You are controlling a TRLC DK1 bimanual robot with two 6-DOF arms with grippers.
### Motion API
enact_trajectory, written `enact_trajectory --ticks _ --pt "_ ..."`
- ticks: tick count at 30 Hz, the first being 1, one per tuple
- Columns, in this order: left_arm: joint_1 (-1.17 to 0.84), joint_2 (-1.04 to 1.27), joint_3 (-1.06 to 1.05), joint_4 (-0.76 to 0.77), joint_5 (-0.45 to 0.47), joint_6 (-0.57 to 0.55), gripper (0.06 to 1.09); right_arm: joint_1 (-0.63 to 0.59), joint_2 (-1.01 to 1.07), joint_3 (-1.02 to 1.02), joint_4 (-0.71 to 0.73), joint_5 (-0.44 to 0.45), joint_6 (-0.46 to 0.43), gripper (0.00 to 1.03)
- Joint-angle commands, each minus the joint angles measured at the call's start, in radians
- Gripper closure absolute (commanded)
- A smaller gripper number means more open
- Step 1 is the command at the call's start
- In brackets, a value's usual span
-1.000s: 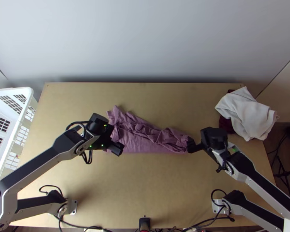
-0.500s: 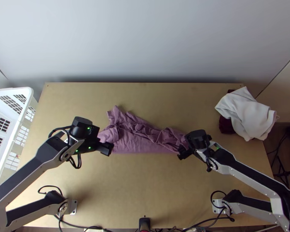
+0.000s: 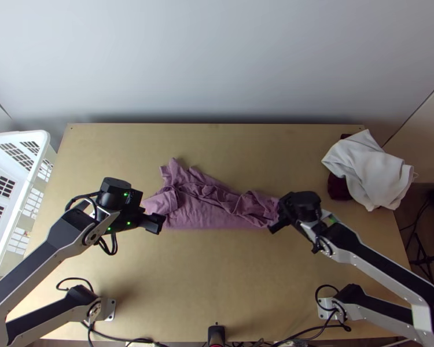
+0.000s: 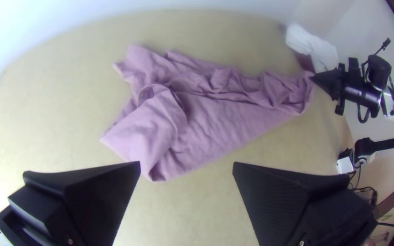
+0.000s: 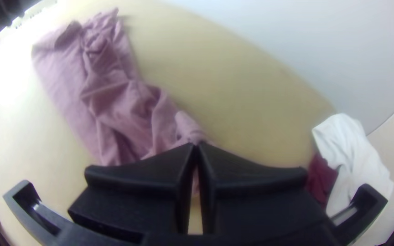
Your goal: Fold the t-shirt
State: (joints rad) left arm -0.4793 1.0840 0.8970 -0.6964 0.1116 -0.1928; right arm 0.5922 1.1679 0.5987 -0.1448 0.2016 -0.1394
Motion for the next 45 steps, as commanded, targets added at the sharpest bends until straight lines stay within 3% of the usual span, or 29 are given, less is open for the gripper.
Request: enact_trajectory --ticks 1,5,9,14,17,23,32,39,45 --pt "0.004 -0.003 -0.021 0.001 0.002 0.004 0.1 -0.038 -0.163 0.217 -0.147 -0.001 0.014 0.99" --pt "0.001 0.004 -0.033 0.006 0.002 0.006 0.1 -0.043 -0.18 0.431 -0.165 0.004 0.064 0.99" --pt "-0.004 0.017 -0.033 0.012 0.002 0.006 0.1 -0.046 -0.14 0.638 -0.107 0.071 0.153 0.99" --pt "-0.002 0.019 -0.029 0.015 0.002 0.006 0.1 -0.131 -0.14 0.757 0.094 0.186 0.182 0.99" --pt "-0.002 0.019 -0.033 0.011 0.002 0.006 0.1 -0.178 -0.169 0.75 0.154 0.24 0.182 0.99" --pt "-0.004 0.016 -0.036 0.006 0.002 0.007 0.1 -0.178 -0.278 0.57 0.163 0.239 0.181 0.99" --pt "-0.036 0.022 -0.023 0.026 0.005 -0.011 0.1 -0.134 -0.252 0.65 0.16 0.231 0.164 0.99" --pt "-0.291 0.094 -0.013 0.12 0.02 -0.014 0.1 -0.083 -0.191 0.739 0.14 0.229 0.166 0.99" --pt "-0.532 0.274 0.037 0.322 0.017 0.067 0.1 -0.075 -0.183 0.739 0.102 0.229 0.19 0.99"
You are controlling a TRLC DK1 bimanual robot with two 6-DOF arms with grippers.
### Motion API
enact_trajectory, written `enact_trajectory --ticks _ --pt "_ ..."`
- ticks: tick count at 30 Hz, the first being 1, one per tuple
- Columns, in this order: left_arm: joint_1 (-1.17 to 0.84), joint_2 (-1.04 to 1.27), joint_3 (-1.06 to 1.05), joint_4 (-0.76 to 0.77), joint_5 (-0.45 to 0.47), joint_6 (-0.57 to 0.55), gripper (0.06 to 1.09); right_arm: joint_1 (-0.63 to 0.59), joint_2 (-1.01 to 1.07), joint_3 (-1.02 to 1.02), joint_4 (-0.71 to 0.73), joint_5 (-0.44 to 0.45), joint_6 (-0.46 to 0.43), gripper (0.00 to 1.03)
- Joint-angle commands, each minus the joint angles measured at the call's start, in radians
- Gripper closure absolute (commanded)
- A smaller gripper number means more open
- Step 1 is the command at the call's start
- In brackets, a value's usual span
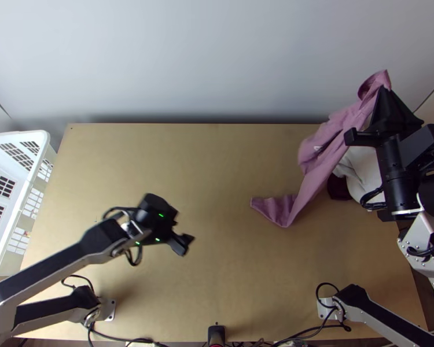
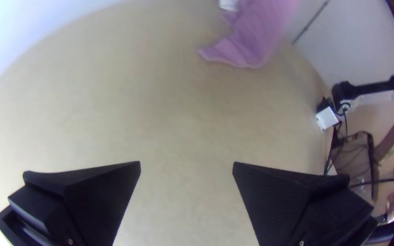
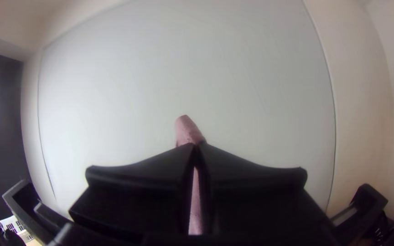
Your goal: Fold the t-shirt
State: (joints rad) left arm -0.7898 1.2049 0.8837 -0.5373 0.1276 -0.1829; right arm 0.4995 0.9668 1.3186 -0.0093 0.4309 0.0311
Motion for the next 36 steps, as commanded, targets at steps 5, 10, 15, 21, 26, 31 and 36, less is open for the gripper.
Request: enact_trajectory --ticks 5,10,15,21,26,31,36 --pt "-0.269 0.374 0.29 0.227 -0.02 0.099 0.1 0.01 -0.002 0.001 -0.07 -0.001 0.038 0.99" --pt "-0.318 0.588 0.529 0.275 -0.042 0.092 0.1 0.004 -0.011 0.01 -0.09 -0.003 0.05 0.99" --pt "-0.374 0.845 0.837 0.227 -0.077 0.054 0.1 0.004 -0.008 0.025 -0.09 -0.009 0.049 0.99" --pt "-0.439 1.029 1.069 0.174 -0.079 0.063 0.1 -0.013 -0.007 0.037 -0.087 -0.009 0.05 0.99" --pt "-0.43 1.141 1.15 0.168 -0.103 0.06 0.1 -0.024 -0.008 0.059 -0.09 -0.009 0.052 0.99" --pt "-0.424 1.219 1.213 0.155 -0.181 0.071 0.1 -0.022 -0.007 0.067 -0.09 -0.011 0.056 0.99" --pt "-0.367 1.272 1.221 0.111 -0.237 0.072 0.15 -0.022 -0.002 0.079 -0.095 -0.012 0.058 0.99"
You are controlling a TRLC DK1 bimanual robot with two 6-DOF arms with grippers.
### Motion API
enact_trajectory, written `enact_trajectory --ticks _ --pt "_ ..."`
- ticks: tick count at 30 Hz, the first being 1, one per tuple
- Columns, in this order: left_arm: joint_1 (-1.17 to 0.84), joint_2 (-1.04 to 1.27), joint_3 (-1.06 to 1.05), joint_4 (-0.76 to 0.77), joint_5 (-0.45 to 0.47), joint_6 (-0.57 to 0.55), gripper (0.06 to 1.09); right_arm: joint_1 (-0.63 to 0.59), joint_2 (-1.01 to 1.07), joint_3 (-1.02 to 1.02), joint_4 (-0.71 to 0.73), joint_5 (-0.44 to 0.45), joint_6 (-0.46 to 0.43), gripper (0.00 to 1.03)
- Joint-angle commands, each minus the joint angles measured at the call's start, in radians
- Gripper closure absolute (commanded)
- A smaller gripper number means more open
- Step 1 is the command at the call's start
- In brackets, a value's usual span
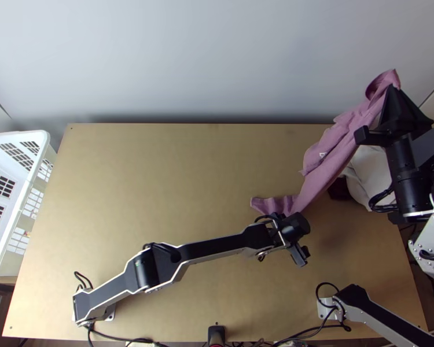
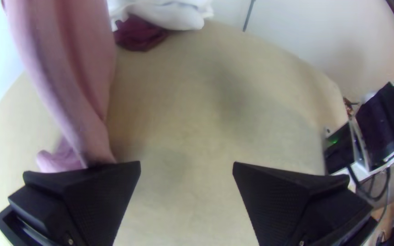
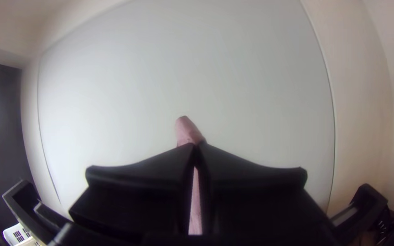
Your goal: Fold the t-shirt
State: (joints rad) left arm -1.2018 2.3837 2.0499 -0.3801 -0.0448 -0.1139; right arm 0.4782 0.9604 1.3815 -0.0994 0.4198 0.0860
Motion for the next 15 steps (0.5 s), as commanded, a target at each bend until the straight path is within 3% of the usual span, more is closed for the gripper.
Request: enact_trajectory --ticks 1,2,3,4,9,15 --pt "0.057 0.095 0.053 -0.062 -0.07 -0.004 0.26 0.0 0.005 0.019 -0.011 -0.001 0.003 0.99" --pt "0.07 0.094 0.05 -0.065 -0.079 -0.004 0.46 0.0 0.005 0.022 -0.019 -0.001 0.003 0.99" --pt "0.084 0.091 0.05 -0.065 -0.081 -0.006 0.74 0.002 0.003 0.025 -0.026 -0.001 0.003 0.99" --pt "0.1 0.086 0.049 -0.063 -0.082 -0.01 0.86 0.002 0.003 0.025 -0.031 -0.001 0.003 0.99" --pt "0.176 -0.024 -0.016 -0.068 -0.079 -0.021 0.86 0.007 0.005 0.03 -0.045 -0.003 0.0 0.99" --pt "0.26 -0.333 -0.131 -0.089 -0.05 -0.059 0.86 0.005 0.006 0.048 -0.049 -0.001 -0.005 0.99"
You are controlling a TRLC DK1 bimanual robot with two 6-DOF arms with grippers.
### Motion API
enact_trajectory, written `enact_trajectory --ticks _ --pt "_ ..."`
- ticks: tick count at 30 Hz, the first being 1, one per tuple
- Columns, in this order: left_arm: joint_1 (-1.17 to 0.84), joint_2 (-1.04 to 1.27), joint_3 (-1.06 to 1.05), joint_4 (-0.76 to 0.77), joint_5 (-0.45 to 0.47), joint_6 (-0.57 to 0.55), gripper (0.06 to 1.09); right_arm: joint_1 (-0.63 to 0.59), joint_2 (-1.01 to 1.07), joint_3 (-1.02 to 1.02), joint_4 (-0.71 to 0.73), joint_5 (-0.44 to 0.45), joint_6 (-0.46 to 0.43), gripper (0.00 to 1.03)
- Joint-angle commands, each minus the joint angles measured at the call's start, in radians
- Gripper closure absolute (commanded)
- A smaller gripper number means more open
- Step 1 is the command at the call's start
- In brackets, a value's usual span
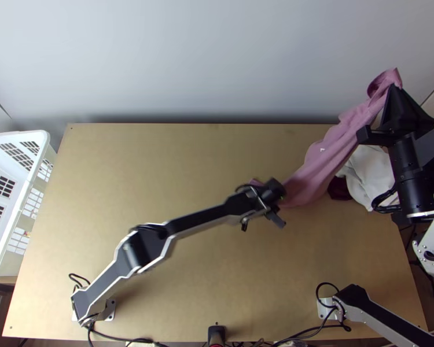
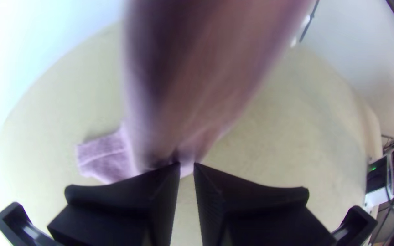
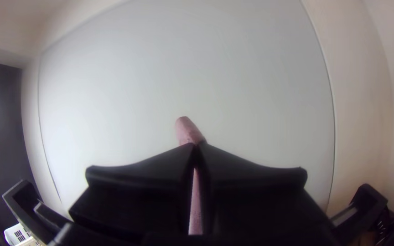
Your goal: Fold the t-shirt
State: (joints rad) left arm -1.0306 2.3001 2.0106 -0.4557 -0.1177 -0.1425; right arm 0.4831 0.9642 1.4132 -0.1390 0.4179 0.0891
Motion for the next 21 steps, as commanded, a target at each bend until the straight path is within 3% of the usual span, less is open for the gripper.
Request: enact_trajectory --ticks 1,8,12,13,16,21 --pt "0.106 -0.295 -0.102 -0.014 0.027 -0.037 0.86 0.0 0.002 0.016 -0.01 0.001 -0.008 0.99" --pt "0.19 -0.553 -0.174 -0.103 0.07 -0.065 0.86 -0.011 0.008 0.012 -0.004 0.001 -0.002 0.99" --pt "0.182 -0.588 -0.256 -0.115 0.116 -0.062 0.84 -0.011 0.015 0.012 -0.001 0.001 -0.002 0.99" --pt "0.178 -0.585 -0.265 -0.115 0.128 -0.06 0.77 -0.011 0.016 0.012 -0.001 0.001 -0.002 0.99" --pt "0.145 -0.574 -0.265 -0.13 0.173 -0.063 0.09 -0.012 0.016 0.009 -0.001 0.001 -0.002 0.99" --pt "0.122 -0.564 -0.276 -0.089 0.319 -0.081 0.1 -0.018 0.01 -0.002 -0.007 0.001 -0.006 0.99"
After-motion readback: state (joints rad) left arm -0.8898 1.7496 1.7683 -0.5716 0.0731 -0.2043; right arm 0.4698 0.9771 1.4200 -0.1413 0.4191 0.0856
